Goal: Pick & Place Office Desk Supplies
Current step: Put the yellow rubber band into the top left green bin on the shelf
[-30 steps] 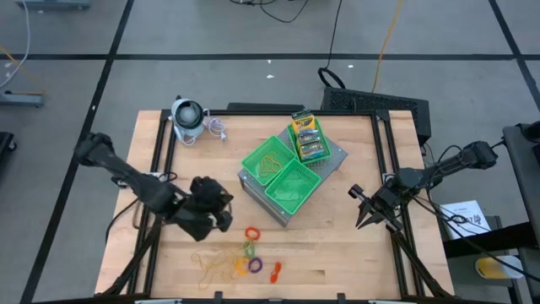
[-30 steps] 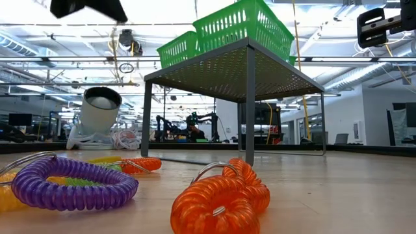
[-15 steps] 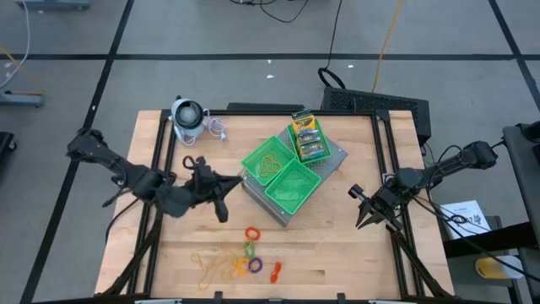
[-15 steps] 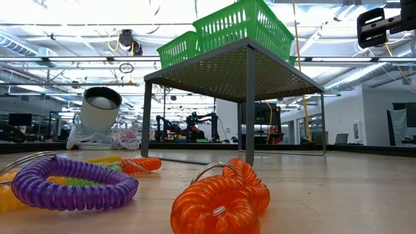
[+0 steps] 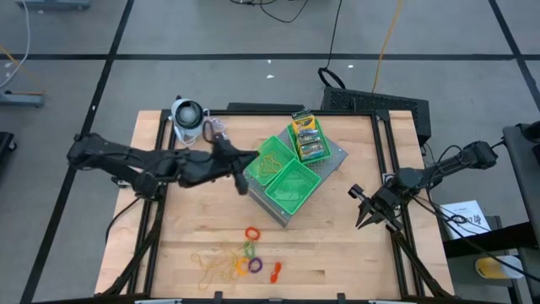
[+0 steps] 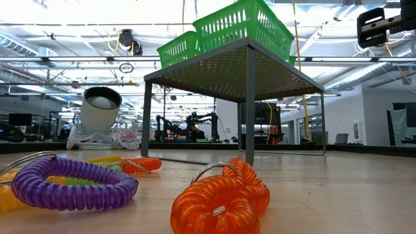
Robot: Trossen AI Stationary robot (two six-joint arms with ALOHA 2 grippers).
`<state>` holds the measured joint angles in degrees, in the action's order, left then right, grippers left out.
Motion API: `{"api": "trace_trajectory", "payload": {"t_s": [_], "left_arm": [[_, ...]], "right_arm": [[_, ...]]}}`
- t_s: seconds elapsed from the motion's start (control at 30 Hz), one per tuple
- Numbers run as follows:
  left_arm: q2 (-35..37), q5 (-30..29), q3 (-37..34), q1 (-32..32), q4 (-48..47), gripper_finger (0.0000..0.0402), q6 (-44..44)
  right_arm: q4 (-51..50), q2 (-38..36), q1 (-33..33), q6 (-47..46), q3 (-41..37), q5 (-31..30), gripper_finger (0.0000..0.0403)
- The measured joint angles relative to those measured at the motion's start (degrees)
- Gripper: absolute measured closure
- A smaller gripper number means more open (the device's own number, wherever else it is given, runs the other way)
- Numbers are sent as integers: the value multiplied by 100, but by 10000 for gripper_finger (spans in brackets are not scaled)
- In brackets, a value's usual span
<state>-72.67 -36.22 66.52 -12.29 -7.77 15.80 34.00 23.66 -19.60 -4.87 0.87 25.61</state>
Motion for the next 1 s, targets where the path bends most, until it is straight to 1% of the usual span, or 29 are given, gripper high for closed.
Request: {"api": "trace_trajectory", "payload": {"t_s": [0.07, 0.23, 0.33, 0.4, 0.53, 0.83, 0.9, 1.0], "left_arm": [[-147, 202, 0, 181, 47, 398, 62], [-497, 488, 0, 492, -1, 395, 195], [-655, 587, 0, 609, 6, 398, 261], [-712, 624, 0, 650, 3, 389, 272], [-769, 624, 0, 675, -24, 347, 272], [-731, 622, 0, 679, -107, 206, 419], [-733, 622, 0, 679, -303, 186, 470], [-734, 622, 0, 686, -583, 166, 684]], "right_arm": [[-1, 2, 0, 0, 0, 0, 383], [-2, 0, -2, 0, 0, 0, 383], [-2, 0, -1, -1, 2, 0, 383], [0, 2, -2, -2, 0, 0, 383], [0, 2, -2, 0, 0, 0, 383], [0, 0, -2, -2, 0, 0, 383], [0, 0, -1, -1, 0, 0, 383], [0, 0, 0, -1, 1, 0, 383]]}}
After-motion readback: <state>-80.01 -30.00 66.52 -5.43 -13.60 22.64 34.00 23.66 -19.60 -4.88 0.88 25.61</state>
